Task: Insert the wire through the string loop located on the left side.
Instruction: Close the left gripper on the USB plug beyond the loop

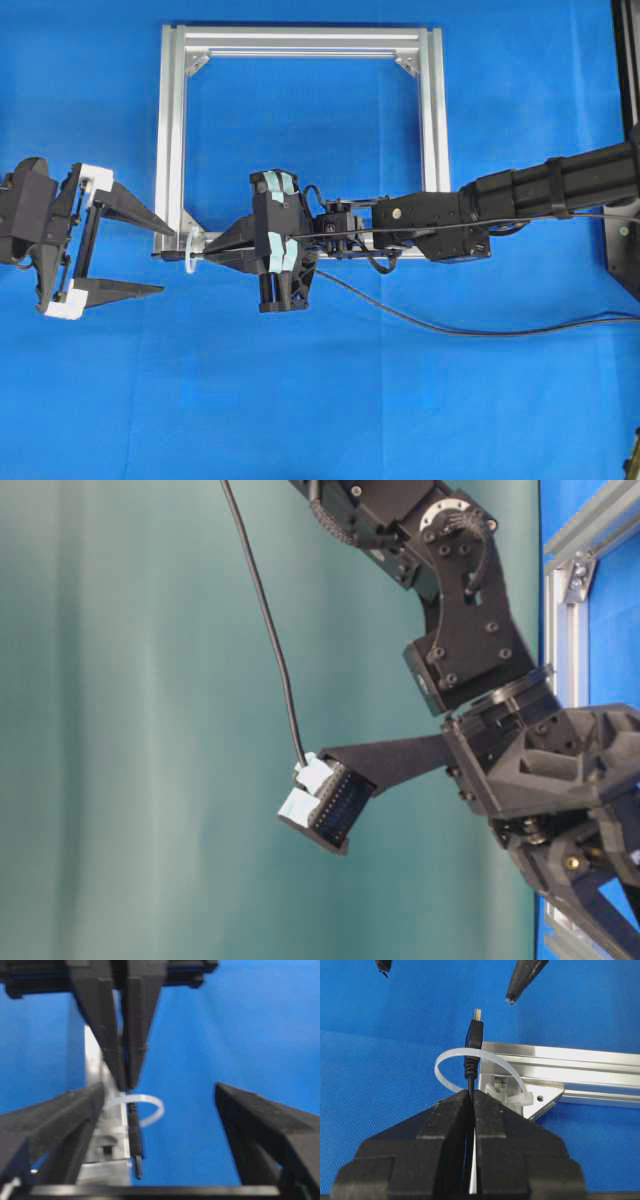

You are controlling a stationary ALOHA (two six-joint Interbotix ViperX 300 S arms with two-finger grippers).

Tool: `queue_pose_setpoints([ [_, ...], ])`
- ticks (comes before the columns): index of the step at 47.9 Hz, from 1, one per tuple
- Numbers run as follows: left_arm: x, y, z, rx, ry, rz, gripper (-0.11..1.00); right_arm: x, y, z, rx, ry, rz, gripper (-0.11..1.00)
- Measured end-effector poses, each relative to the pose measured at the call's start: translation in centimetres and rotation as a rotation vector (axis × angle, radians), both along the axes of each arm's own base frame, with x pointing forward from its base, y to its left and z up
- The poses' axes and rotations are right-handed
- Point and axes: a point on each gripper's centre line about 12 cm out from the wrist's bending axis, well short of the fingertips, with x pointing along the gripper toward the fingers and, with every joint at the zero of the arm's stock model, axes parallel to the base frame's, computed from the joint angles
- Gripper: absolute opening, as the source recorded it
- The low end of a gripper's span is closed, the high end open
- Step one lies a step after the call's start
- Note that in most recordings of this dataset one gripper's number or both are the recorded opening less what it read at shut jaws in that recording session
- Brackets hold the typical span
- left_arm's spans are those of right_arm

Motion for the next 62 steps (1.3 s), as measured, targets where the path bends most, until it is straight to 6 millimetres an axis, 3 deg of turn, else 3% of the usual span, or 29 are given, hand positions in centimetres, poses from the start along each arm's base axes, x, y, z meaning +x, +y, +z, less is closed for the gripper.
queue_pose_setpoints([
  [19,0.0,0.1,-0.3,0.002,0.026,0.003,0.91,0.0,0.0,0.0,0.0,0.0,0.0,-0.1],
  [40,1.1,0.2,-4.4,0.035,0.192,0.015,0.9,0.0,0.0,0.0,0.0,-0.002,0.0,-0.1],
  [62,1.3,0.2,-4.7,0.036,0.201,0.018,0.89,0.0,0.0,0.0,0.0,-0.002,0.0,-0.1],
])
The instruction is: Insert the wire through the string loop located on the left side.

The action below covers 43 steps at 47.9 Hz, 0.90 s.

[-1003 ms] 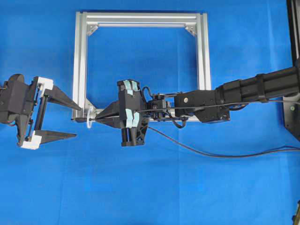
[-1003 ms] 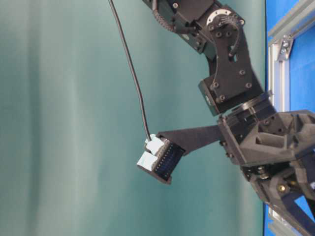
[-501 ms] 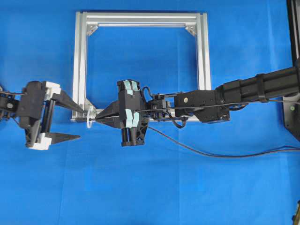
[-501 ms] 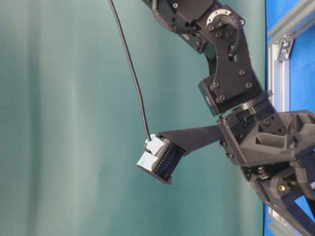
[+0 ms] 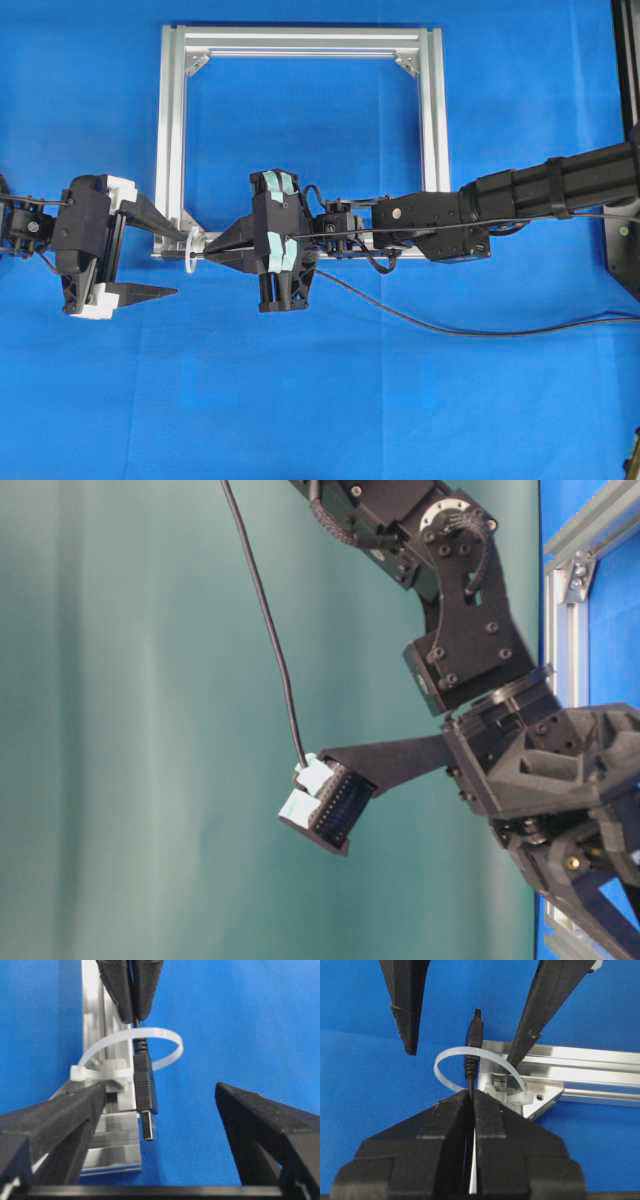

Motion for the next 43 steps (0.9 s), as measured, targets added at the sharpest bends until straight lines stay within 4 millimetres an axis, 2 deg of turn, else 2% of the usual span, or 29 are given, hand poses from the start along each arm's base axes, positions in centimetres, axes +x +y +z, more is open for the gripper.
queue_pose_setpoints([
  [12,0.0,0.0,0.0,0.011,-0.001,-0.006,0.86,0.0,0.0,0.0,0.0,0.0,0.0,-0.1],
  [17,0.01,0.04,0.0,0.017,-0.002,-0.009,0.81,0.0,-0.01,0.0,0.001,0.0,-0.001,-0.1],
  [21,0.07,0.07,0.05,0.025,-0.006,-0.012,0.66,0.0,0.0,0.0,0.0,0.0,0.0,-0.1],
  [27,0.31,0.03,0.28,0.025,-0.02,-0.013,0.28,0.0,0.0,0.0,0.0,0.0,0.0,-0.1],
  [31,0.5,0.21,0.4,0.013,-0.025,0.003,0.08,0.0,0.08,0.08,0.0,-0.002,0.002,-0.1],
  [43,0.6,0.27,0.46,0.013,-0.026,0.006,0.08,-0.05,0.16,-0.05,-0.001,0.001,0.004,-0.1],
])
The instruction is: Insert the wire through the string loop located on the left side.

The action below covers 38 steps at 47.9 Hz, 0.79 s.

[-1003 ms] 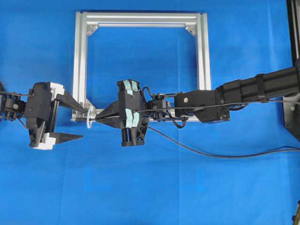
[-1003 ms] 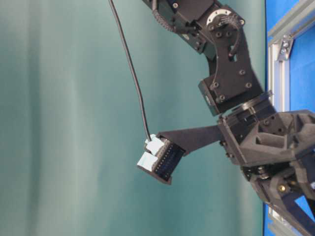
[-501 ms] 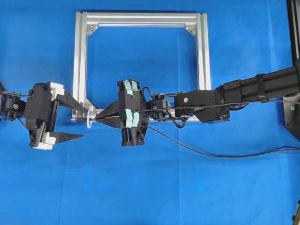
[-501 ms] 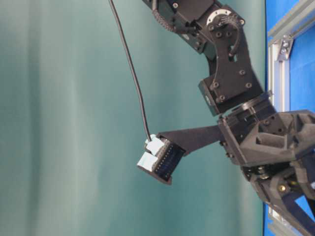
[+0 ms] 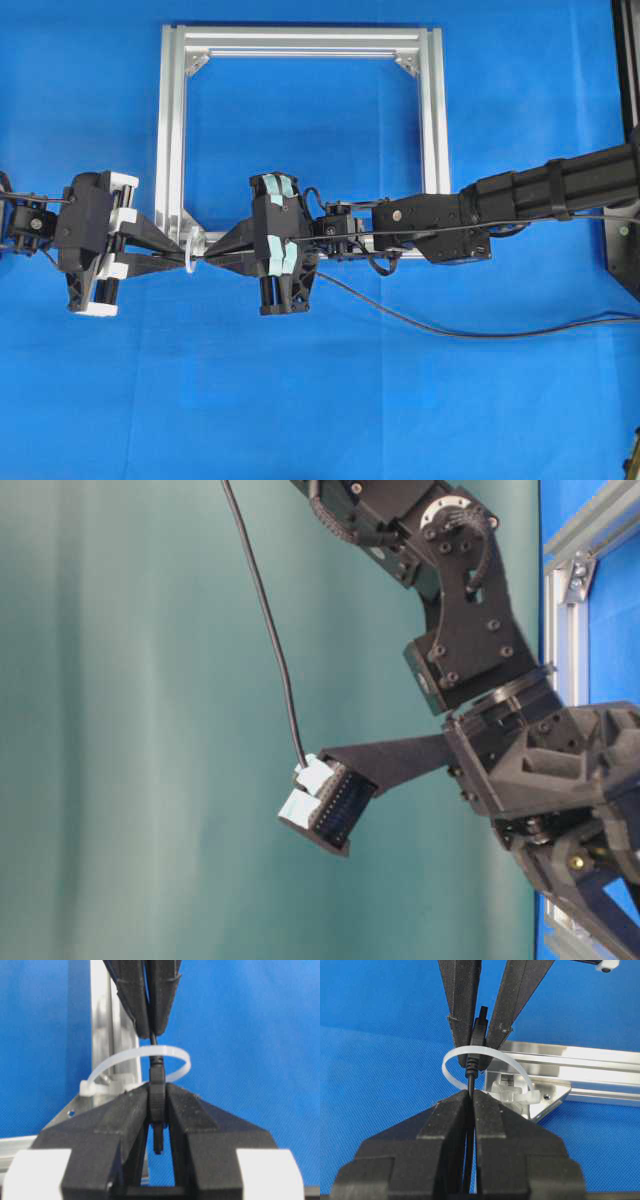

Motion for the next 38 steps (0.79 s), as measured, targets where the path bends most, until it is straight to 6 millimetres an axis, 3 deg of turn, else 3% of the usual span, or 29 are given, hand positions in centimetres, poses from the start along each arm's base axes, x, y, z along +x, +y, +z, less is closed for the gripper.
queue_pose_setpoints([
  [15,-0.07,0.0,-0.06,0.001,0.011,0.0,0.08,0.0,0.0,0.0,0.0,0.0,0.0,-0.09],
  [21,-0.1,0.0,-0.07,0.001,0.014,-0.001,0.08,0.04,0.0,0.05,0.0,-0.002,0.0,-0.02],
  [27,-0.14,0.01,-0.11,0.001,0.02,0.0,0.08,0.04,-0.01,0.05,0.001,-0.001,-0.001,0.2],
  [38,-0.24,-0.03,0.21,-0.001,0.02,-0.002,0.08,0.03,-0.16,0.02,0.002,0.002,-0.005,0.89],
])
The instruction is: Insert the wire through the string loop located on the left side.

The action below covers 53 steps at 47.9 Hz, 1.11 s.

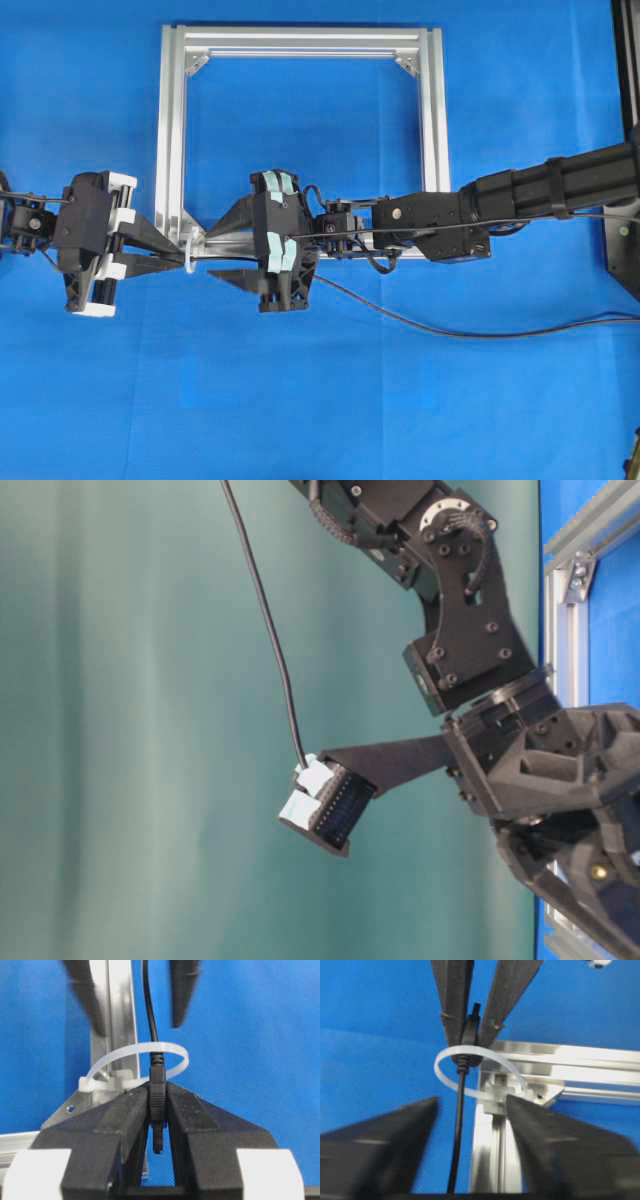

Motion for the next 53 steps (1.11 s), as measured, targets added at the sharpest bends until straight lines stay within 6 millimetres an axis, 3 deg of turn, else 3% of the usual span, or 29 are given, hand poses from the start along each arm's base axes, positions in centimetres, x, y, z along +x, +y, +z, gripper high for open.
queue_pose_setpoints([
  [3,0.0,0.0,0.1,-0.001,-0.003,0.0,0.08,-0.1,0.0,-0.1,0.0,0.008,0.0,0.96],
  [13,-0.9,0.1,0.3,-0.001,0.014,0.0,0.08,-0.1,0.0,-0.1,0.001,0.012,-0.001,0.94],
  [23,-3.0,0.4,0.7,-0.035,0.074,0.016,0.08,-0.1,0.0,-0.1,0.003,0.012,-0.003,0.94],
  [40,-7.4,0.8,3.3,-0.06,0.062,0.001,0.08,-0.1,0.0,-0.1,0.004,0.012,-0.004,0.94],
  [53,-9.2,1.0,5.9,-0.081,-0.055,-0.011,0.08,0.0,0.0,-0.1,0.004,0.011,-0.004,0.94],
])
